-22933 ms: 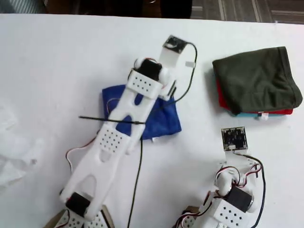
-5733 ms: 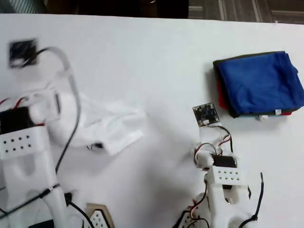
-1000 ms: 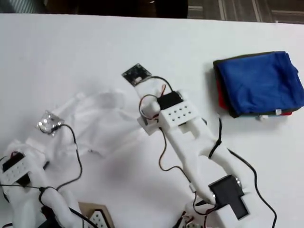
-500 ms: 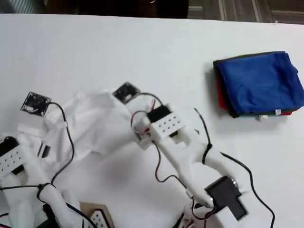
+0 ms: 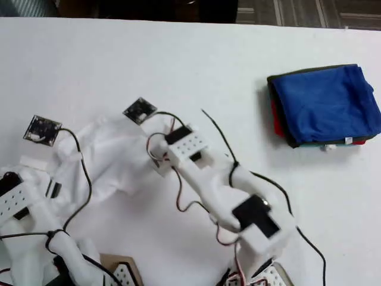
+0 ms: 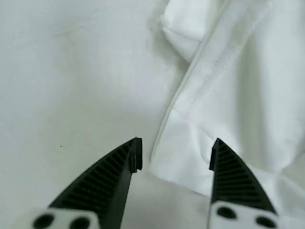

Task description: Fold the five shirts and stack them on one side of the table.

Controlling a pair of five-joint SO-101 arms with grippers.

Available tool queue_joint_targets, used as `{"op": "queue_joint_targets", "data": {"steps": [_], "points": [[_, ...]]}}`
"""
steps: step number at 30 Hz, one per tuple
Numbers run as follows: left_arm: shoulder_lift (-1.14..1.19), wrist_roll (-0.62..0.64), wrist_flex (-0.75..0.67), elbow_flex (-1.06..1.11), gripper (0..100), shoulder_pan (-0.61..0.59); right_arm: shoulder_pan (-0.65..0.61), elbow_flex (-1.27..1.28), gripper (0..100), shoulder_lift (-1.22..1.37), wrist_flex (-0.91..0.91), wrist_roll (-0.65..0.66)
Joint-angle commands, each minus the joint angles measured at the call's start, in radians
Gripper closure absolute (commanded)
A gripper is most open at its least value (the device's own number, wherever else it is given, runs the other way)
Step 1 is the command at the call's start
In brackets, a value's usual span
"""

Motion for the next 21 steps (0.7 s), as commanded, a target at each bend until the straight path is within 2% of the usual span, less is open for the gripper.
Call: {"op": "queue_joint_targets", "data": {"steps": [1, 10, 17, 21], "points": [[-0.005, 0.003, -0.051, -0.031, 76, -0.040, -0.002, -0.115, 84.0, 0.081, -0.010, -0.009], [-0.005, 0.003, -0.058, -0.031, 76, -0.066, 0.001, -0.315, 84.0, 0.111, 0.041, -0.009], [-0.005, 0.003, -0.061, 0.012, 76, -0.061, 0.019, -0.324, 84.0, 0.145, 0.036, -0.008], [-0.005, 0.003, -0.137, 0.061, 76, -0.061, 0.058, -0.321, 84.0, 0.073, 0.130, -0.006]]}}
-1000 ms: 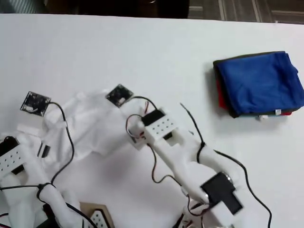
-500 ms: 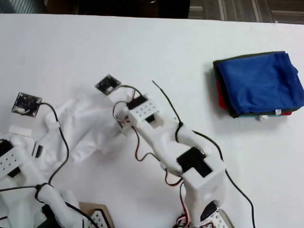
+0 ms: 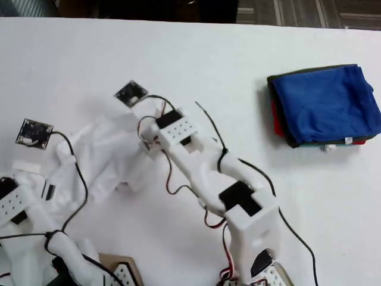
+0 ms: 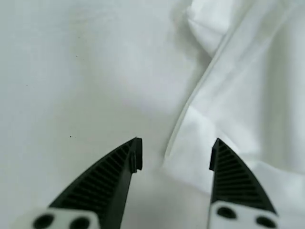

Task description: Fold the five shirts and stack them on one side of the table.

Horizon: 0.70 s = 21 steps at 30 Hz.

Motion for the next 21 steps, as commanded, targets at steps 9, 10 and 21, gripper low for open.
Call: {"op": "queue_joint_targets", "data": {"steps": [9, 10, 21], "points": [[-0.008, 0.003, -0.129, 0.058, 76, -0.005, 0.051, -0.032, 84.0, -0.165, 0.203, 0.000], [-0.009, 0.003, -0.129, 0.056, 76, -0.005, 0.051, -0.032, 84.0, -0.160, 0.203, 0.000], [-0.011, 0.002, -0.129, 0.056, 76, -0.009, 0.045, -0.104, 84.0, 0.041, 0.180, -0.002]]}}
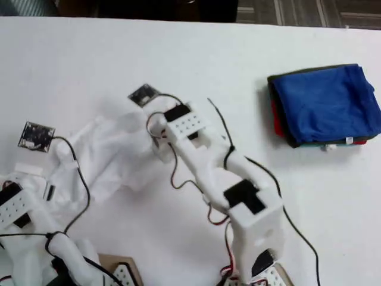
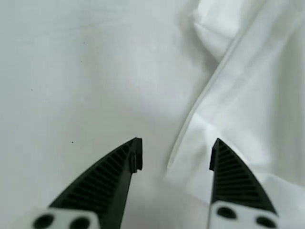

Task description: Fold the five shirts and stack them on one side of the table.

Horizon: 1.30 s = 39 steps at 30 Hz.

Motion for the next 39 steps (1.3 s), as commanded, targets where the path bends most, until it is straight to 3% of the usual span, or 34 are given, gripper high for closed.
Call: {"op": "queue_joint_targets", "data": {"steps": [1, 16, 18, 19, 25, 33, 39], "points": [[-0.012, 0.003, -0.017, -0.008, 76, -0.009, 0.001, -0.081, 83.9, 0.038, -0.012, -0.002], [-0.012, 0.003, -0.017, -0.010, 76, -0.009, -0.059, -0.149, 84.5, 0.139, 0.062, 0.002], [-0.012, 0.003, -0.017, -0.012, 76, -0.006, -0.044, -0.149, 92.1, 0.133, 0.087, 0.002], [-0.012, 0.003, -0.017, -0.012, 76, -0.006, -0.031, -0.149, 98.8, 0.130, 0.093, 0.002], [-0.012, 0.003, -0.017, -0.012, 76, -0.006, 0.091, -0.167, 97.8, 0.039, 0.147, 0.014], [-0.012, 0.003, -0.011, -0.007, 76, -0.008, 0.226, -0.163, 97.8, -0.220, 0.222, 0.189], [-0.012, 0.003, -0.011, -0.008, 76, -0.009, 0.309, -0.158, 97.8, -0.274, 0.340, 0.259]]}}
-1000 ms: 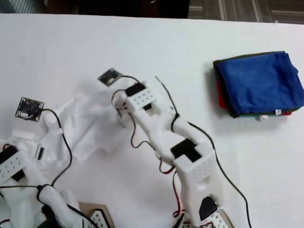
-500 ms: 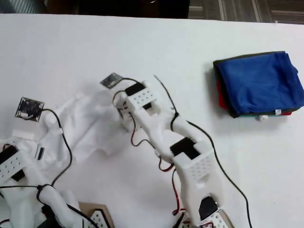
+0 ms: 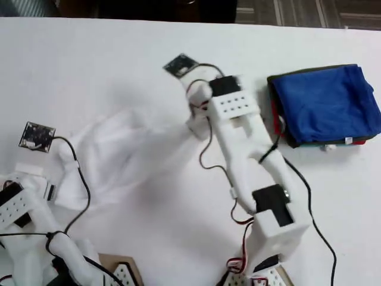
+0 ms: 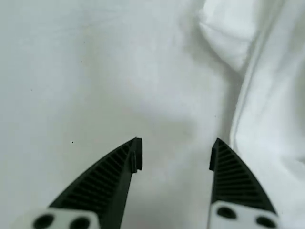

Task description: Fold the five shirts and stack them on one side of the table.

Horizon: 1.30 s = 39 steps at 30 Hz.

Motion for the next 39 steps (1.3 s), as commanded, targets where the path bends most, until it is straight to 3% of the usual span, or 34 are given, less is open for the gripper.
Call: {"op": "queue_joint_targets", "data": {"steps": [1, 10, 16, 26, 33, 39], "points": [[-0.012, 0.005, -0.011, -0.008, 76, -0.009, 0.056, -0.023, 97.8, -0.064, 0.050, 0.048], [-0.012, 0.005, -0.009, -0.005, 76, -0.005, 0.067, 0.209, 96.2, 0.010, -0.226, 0.069], [-0.014, 0.005, -0.009, -0.005, 76, -0.006, 0.056, 0.215, 77.7, -0.061, -0.237, -0.021], [-0.012, 0.008, -0.009, -0.002, 76, -0.011, -0.211, 0.213, 78.6, 0.010, -0.318, -0.061], [-0.012, 0.008, -0.009, -0.002, 76, -0.012, -0.234, 0.166, 78.6, 0.188, -0.510, -0.063], [-0.012, 0.008, -0.009, -0.002, 76, -0.012, -0.242, -0.015, 78.6, 0.219, -0.510, -0.064]]}}
